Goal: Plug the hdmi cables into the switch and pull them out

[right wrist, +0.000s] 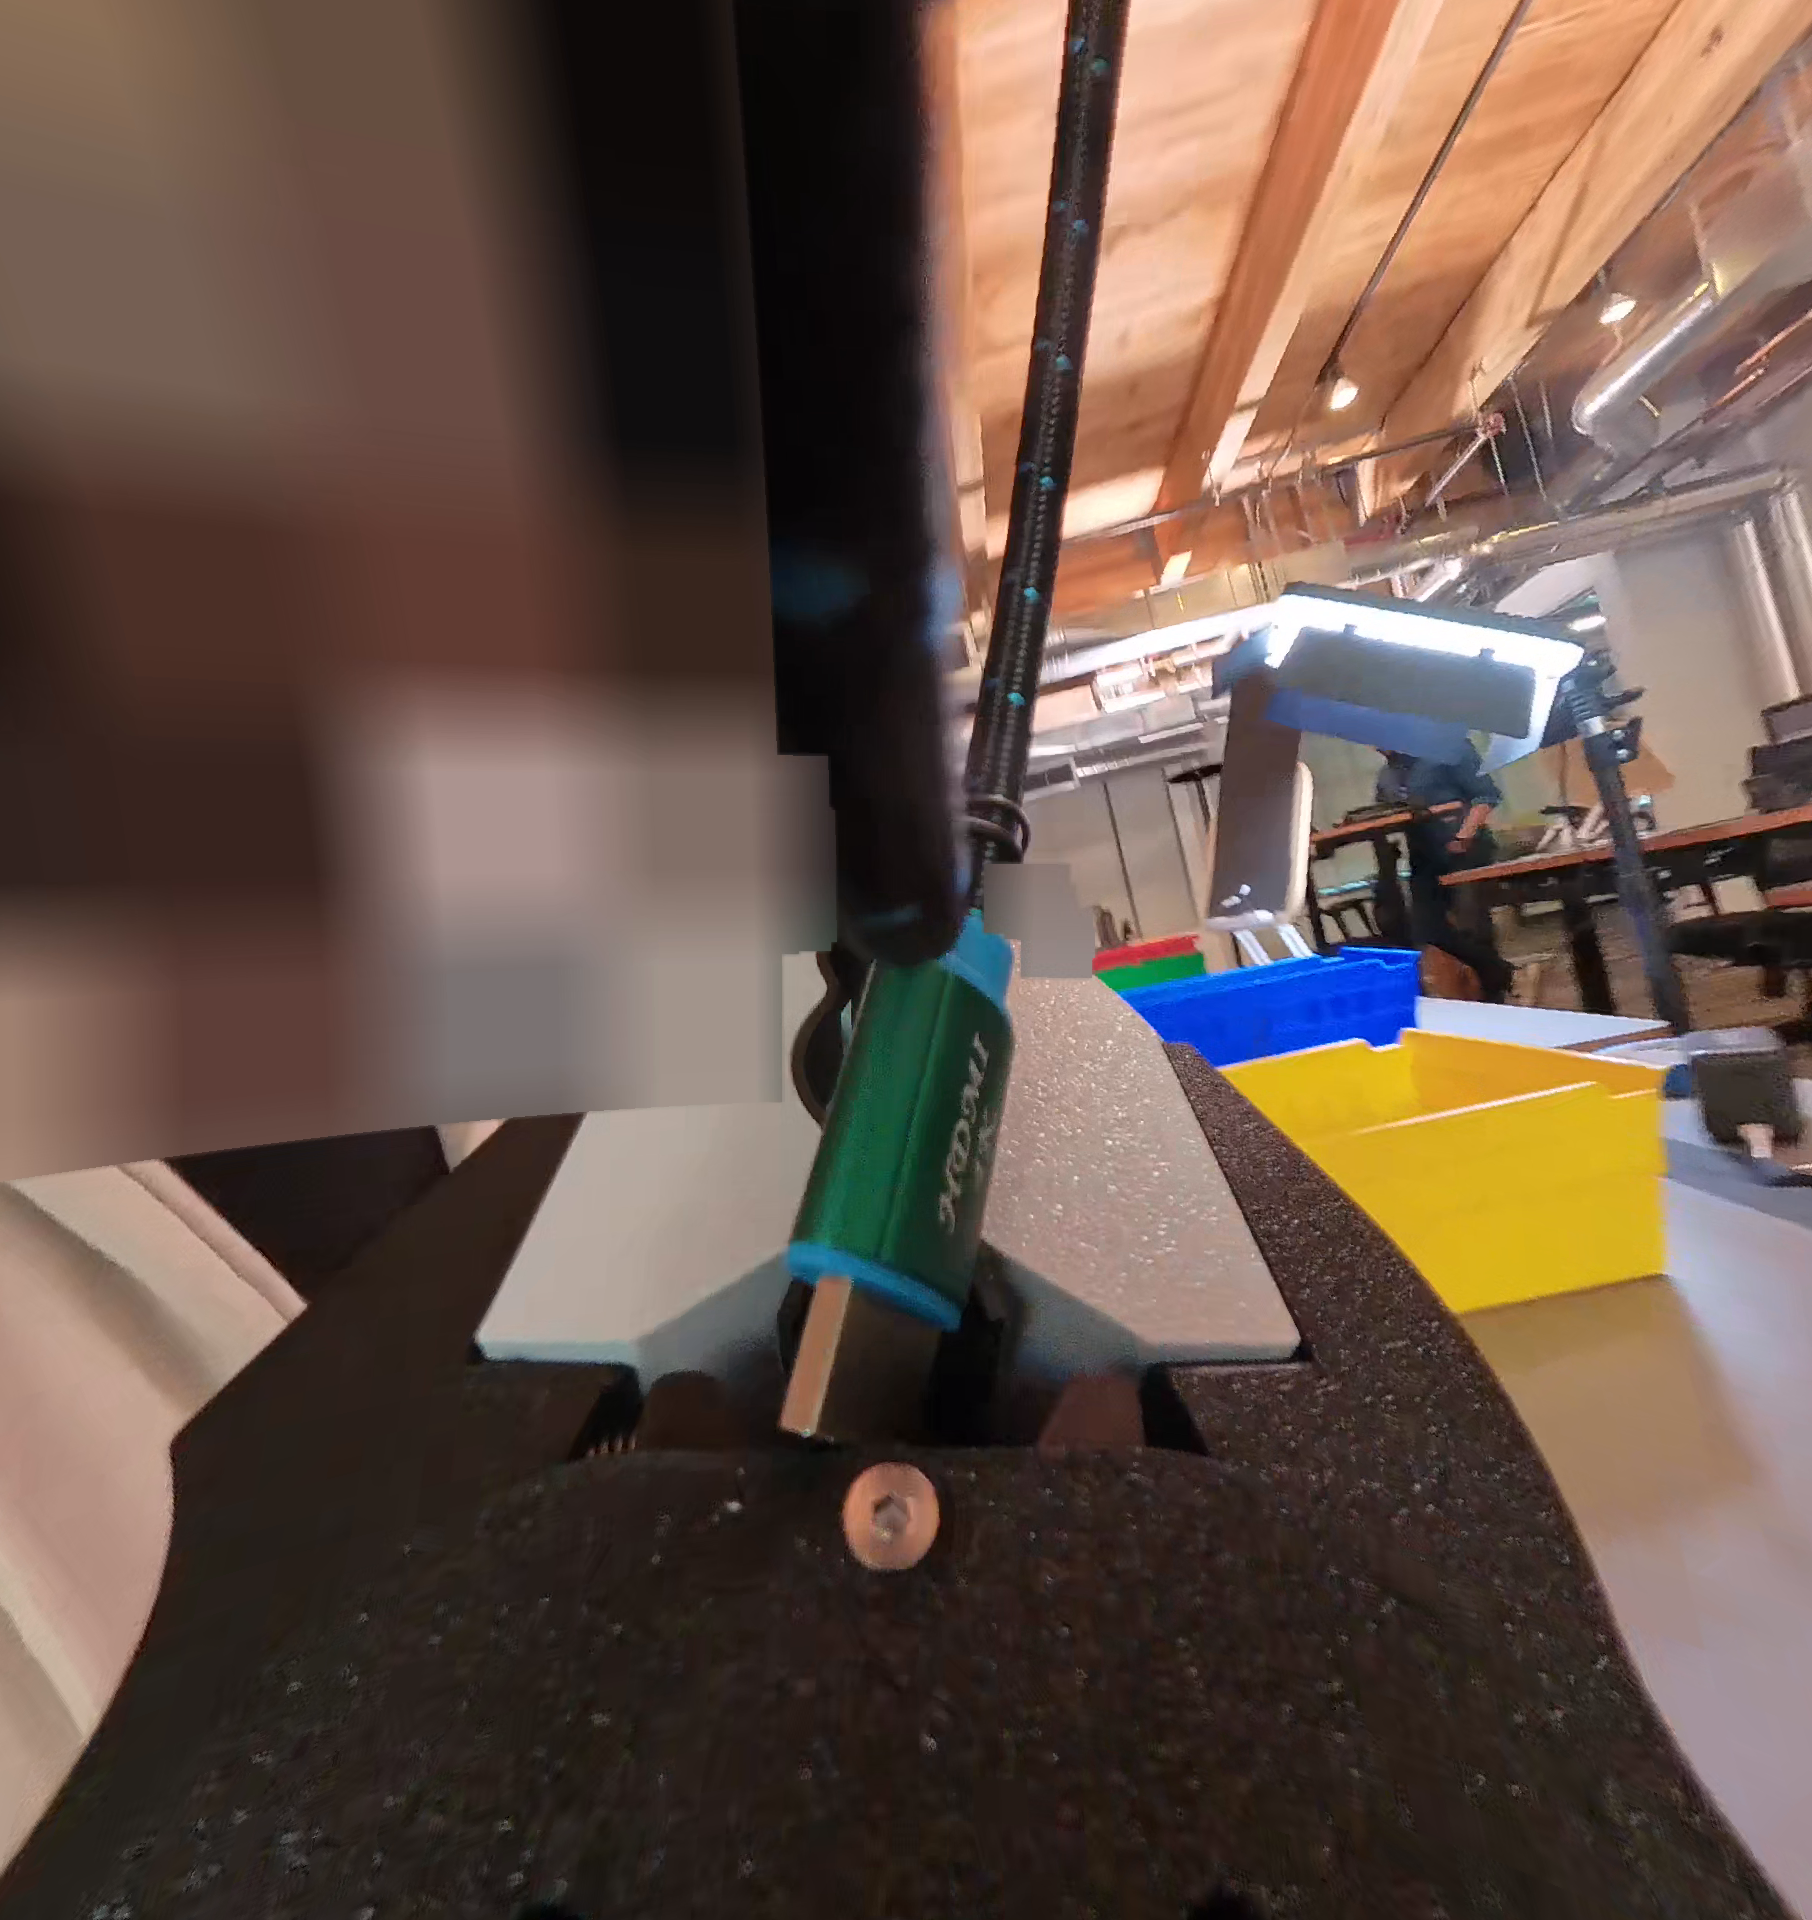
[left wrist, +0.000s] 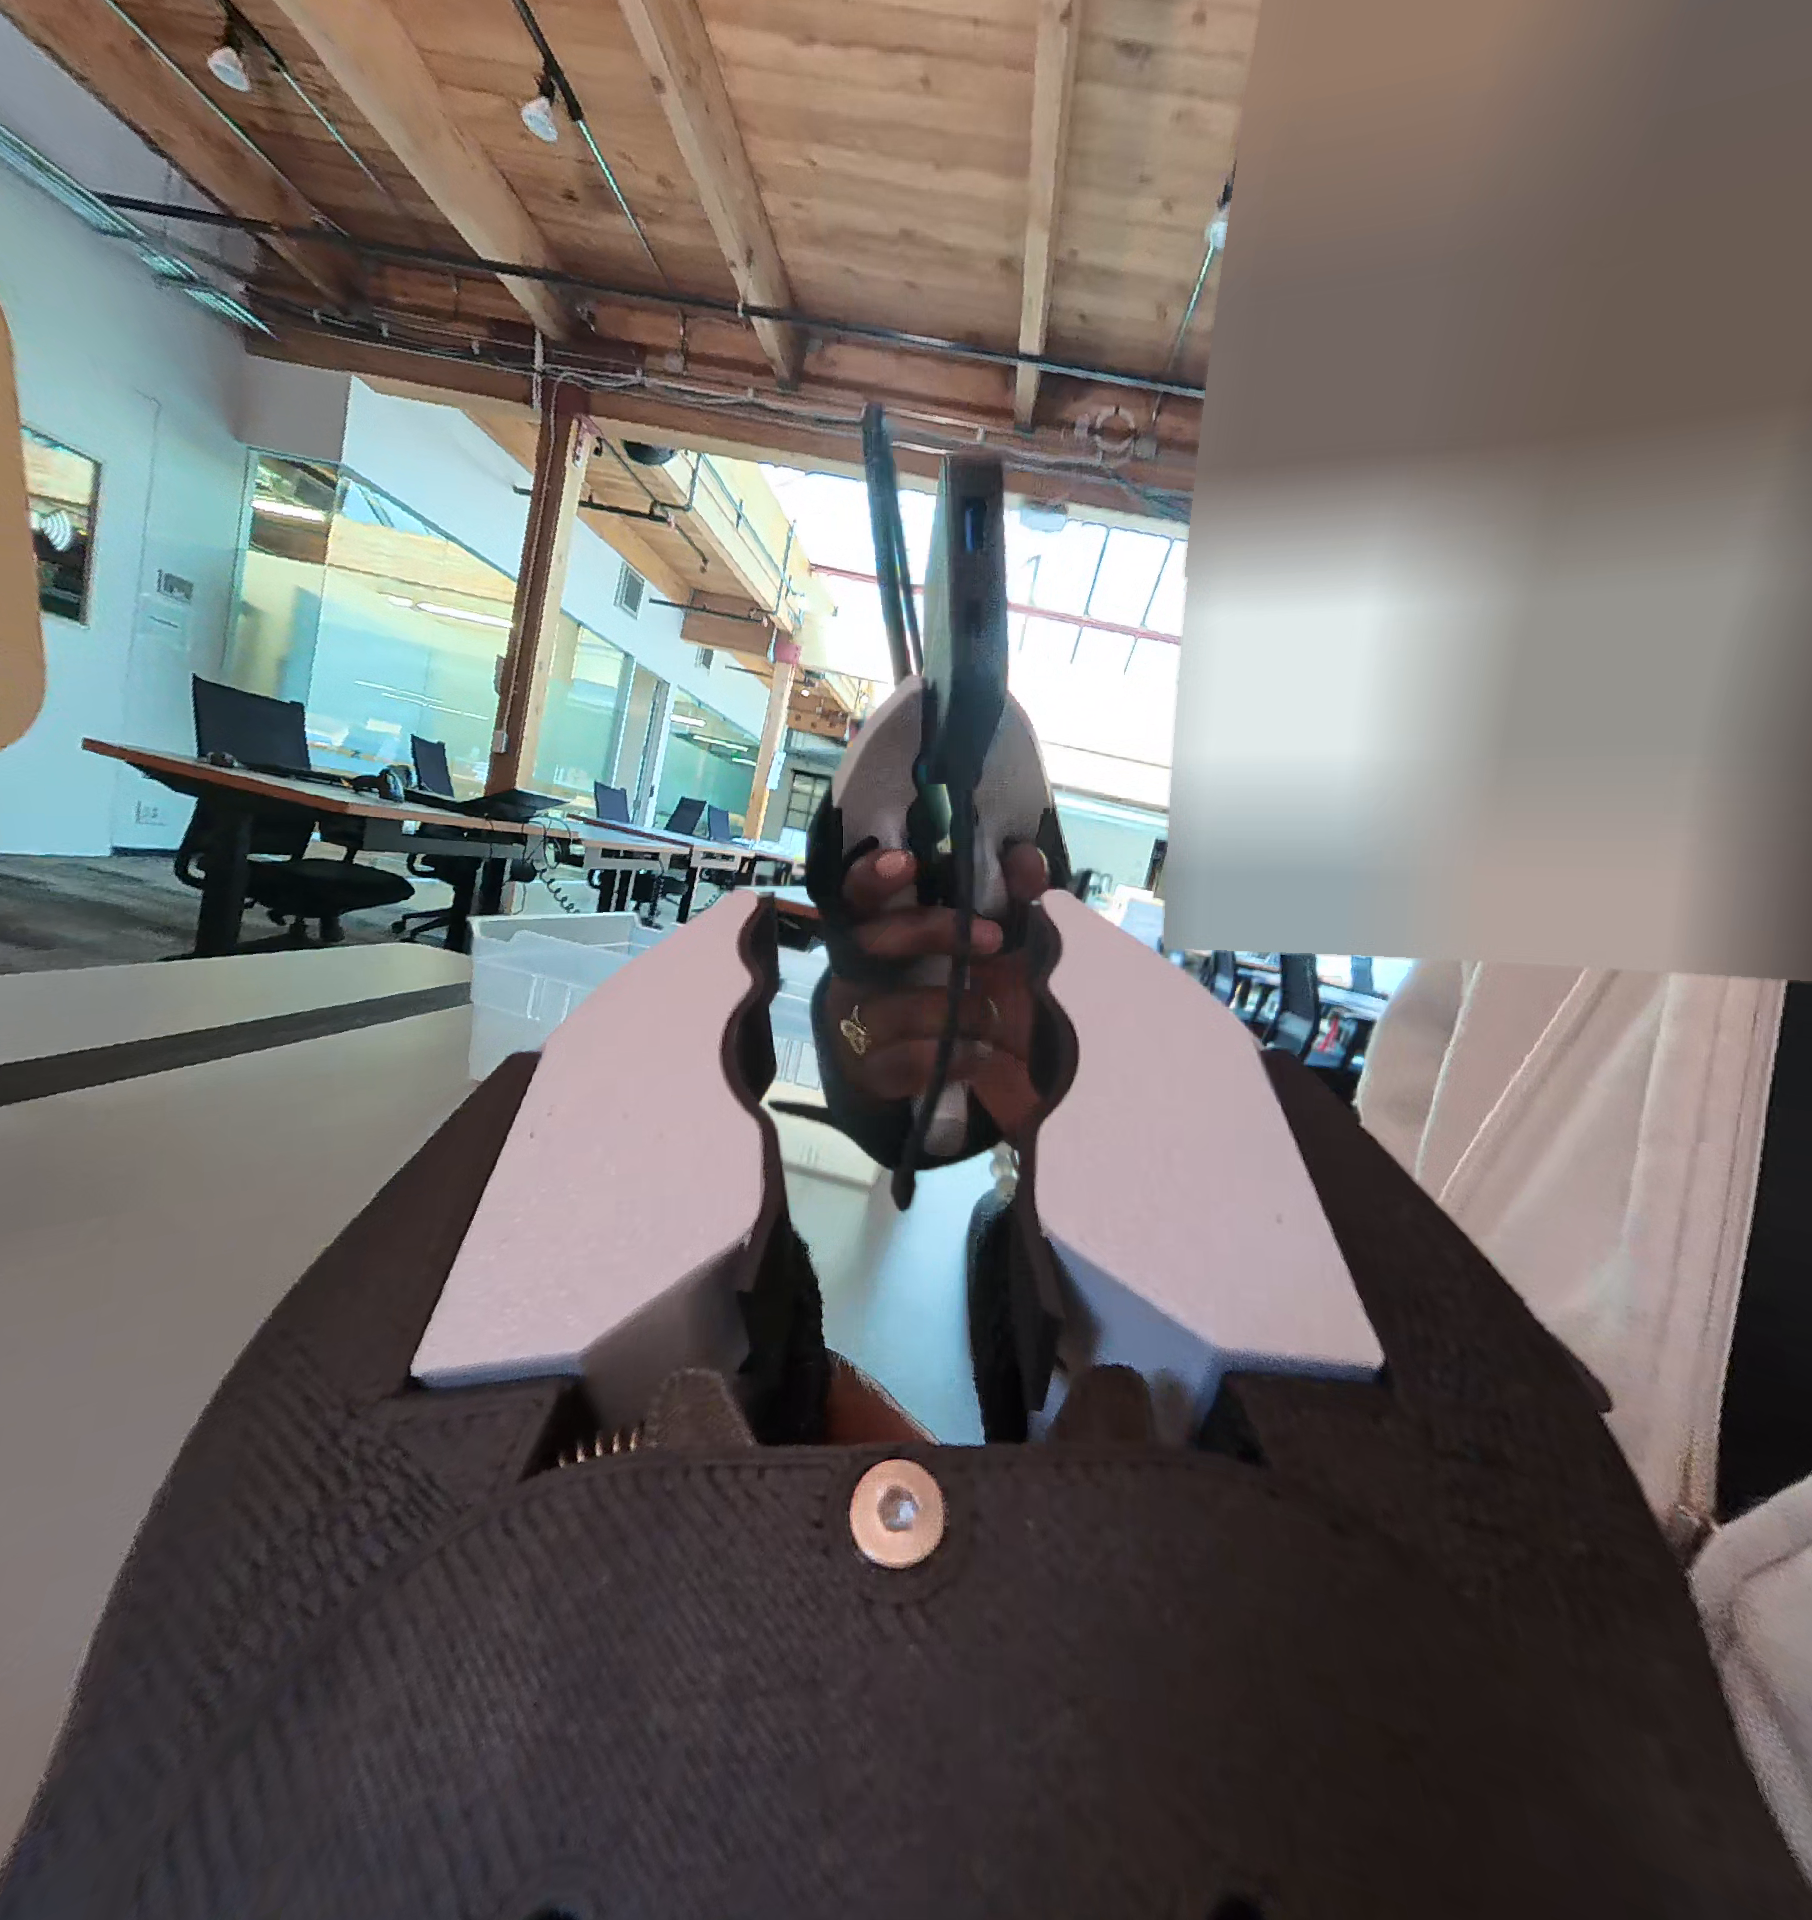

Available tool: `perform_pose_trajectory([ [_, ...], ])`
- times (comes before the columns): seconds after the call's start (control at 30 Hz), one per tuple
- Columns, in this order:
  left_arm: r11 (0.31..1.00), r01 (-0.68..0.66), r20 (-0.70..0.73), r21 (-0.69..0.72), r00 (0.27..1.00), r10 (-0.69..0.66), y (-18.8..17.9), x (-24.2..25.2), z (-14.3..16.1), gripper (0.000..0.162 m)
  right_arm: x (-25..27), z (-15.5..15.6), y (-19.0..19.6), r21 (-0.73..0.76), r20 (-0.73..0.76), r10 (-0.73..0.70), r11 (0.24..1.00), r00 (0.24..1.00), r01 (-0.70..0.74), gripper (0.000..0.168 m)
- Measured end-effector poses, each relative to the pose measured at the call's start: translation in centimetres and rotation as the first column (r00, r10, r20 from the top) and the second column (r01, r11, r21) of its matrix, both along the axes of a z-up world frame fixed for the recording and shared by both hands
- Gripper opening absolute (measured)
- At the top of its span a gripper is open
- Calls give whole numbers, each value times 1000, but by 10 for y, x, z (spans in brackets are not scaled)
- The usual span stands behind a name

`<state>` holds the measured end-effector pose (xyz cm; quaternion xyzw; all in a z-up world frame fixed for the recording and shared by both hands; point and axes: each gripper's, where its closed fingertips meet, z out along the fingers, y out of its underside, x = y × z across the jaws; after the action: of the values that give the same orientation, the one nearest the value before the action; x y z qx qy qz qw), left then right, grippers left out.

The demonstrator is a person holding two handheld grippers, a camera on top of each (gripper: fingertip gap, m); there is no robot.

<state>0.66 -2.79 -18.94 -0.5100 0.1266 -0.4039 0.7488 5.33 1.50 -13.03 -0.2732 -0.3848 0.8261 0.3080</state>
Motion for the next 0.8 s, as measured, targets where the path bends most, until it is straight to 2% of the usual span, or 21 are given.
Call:
perform_pose_trajectory([
  [0.03,1000,-9,-17,-2,1000,9,1,1,-1,45,0,-3,1,49,-2,-13,999,1000,13,15],
  [0.13,999,-41,-51,-10,998,40,3,0,-5,45,6,-15,6,86,-46,14,996,999,-10,15],
  [0.23,998,-59,-74,-17,996,58,5,0,-8,44,10,-29,18,-6,-77,28,1000,997,-29,14],
  [0.3,998,-63,-89,-19,994,61,6,1,-9,44,5,-38,25,-46,-42,-1,999,999,-1,15],
  [0.4,998,-56,-96,-3,994,56,4,2,-7,44,-6,-52,27,-8,25,-30,1000,999,30,15],
  [0.5,997,-61,-107,43,992,65,-8,-5,10,44,-10,-57,24,0,54,-10,1000,999,10,15],
  [0.57,992,-106,-196,71,974,118,-24,-26,29,44,-10,-60,26,4,63,-15,1000,998,15,15],
  [0.6,985,-165,-281,59,944,175,-30,-46,34,43,-10,-60,27,1,65,-16,1000,998,16,14],
  [0.67,937,-348,-483,-32,826,290,-36,-105,32,40,-9,-59,29,-16,61,-8,1000,998,9,14],
  [0.73,860,-474,-678,-190,697,235,-43,-167,12,40,-8,-58,29,-35,52,7,999,999,-5,14],
  [0.8,751,-564,-774,-343,623,114,-48,-225,-16,40,-8,-58,27,-37,55,19,999,998,-17,15],
])
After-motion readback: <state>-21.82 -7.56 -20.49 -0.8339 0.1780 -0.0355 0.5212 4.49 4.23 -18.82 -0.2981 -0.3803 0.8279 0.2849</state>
